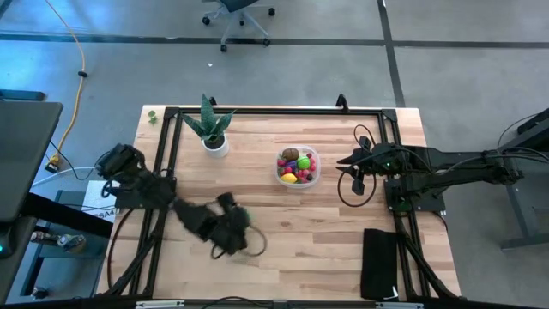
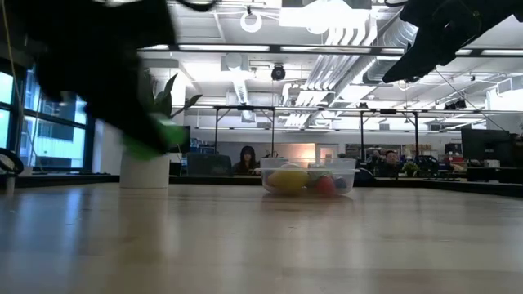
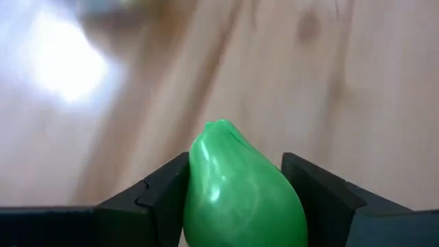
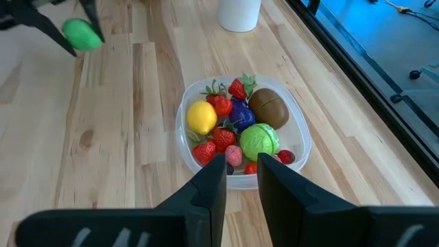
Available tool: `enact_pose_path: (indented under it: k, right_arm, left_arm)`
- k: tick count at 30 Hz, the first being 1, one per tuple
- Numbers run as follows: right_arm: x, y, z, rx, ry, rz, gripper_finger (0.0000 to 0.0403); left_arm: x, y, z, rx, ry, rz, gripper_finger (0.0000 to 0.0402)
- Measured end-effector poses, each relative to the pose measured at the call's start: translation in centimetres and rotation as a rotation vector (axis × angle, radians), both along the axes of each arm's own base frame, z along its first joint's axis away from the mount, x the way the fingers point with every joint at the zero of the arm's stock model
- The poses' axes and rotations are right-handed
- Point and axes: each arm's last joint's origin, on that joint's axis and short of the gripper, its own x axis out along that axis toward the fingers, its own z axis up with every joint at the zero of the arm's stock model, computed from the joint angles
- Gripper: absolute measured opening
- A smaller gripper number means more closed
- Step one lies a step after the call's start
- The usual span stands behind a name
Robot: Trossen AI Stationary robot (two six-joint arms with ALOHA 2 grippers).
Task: Pick and placing Produce into tupperware
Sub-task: Put the avocado into the transparent bin
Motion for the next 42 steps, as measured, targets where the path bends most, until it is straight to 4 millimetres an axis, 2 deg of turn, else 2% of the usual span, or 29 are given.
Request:
enact_pose_path:
  k: [8, 12, 16, 21, 26, 30, 34, 42]
  right_arm:
    - [0.0, 0.0, 0.0, 0.0, 0.0, 0.0, 0.0073]
    - [0.0, 0.0, 0.0, 0.0, 0.0, 0.0, 0.0073]
    - [0.0, 0.0, 0.0, 0.0, 0.0, 0.0, 0.0073]
    - [0.0, 0.0, 0.0, 0.0, 0.0, 0.0, 0.0073]
    - [0.0, 0.0, 0.0, 0.0, -0.001, 0.0, 0.0073]
    - [0.0, 0.0, 0.0, 0.0, -0.001, 0.0, 0.0073]
    - [0.0, 0.0, 0.0, 0.0, 0.0, 0.0, 0.0073]
    - [0.0, 0.0, 0.0, 0.0, 0.0, 0.0, 0.0073]
  left_arm:
    - [5.8, 7.8, 2.0, 0.081, -0.15, -0.207, 0.0208]
    - [7.4, 12.7, 3.5, 0.104, -0.226, -0.314, 0.0208]
    - [9.0, 17.1, 4.6, 0.116, -0.226, -0.373, 0.0207]
    - [11.4, 21.2, 4.8, 0.086, -0.233, -0.461, 0.0207]
    - [13.2, 23.7, 3.2, -0.005, -0.18, -0.519, 0.0207]
    - [14.2, 25.0, 1.9, -0.056, -0.163, -0.537, 0.0207]
    - [14.7, 25.6, 0.9, -0.086, -0.154, -0.545, 0.0207]
    - [14.8, 25.9, 0.3, -0.068, -0.126, -0.552, 0.0207]
